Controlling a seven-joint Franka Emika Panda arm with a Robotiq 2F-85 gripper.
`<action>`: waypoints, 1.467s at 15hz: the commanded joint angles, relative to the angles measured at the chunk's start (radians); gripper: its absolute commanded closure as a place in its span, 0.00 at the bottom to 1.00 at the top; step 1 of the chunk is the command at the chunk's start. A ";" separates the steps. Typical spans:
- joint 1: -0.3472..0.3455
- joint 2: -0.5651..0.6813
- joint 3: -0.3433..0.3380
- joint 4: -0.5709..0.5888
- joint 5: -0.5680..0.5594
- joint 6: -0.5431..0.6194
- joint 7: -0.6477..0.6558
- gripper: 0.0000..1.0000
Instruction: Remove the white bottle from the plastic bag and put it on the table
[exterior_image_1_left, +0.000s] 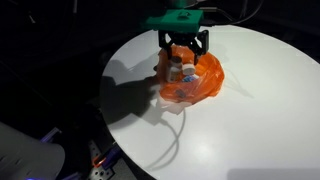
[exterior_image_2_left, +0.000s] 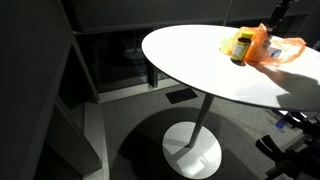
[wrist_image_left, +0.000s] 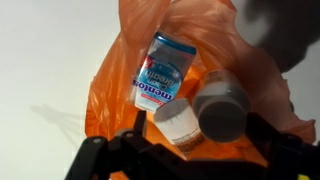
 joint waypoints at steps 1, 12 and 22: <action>-0.008 -0.005 0.002 -0.002 -0.026 -0.005 0.029 0.01; -0.007 -0.033 0.007 -0.015 -0.012 -0.018 0.004 0.80; 0.033 -0.222 0.048 -0.060 -0.149 -0.112 0.066 0.80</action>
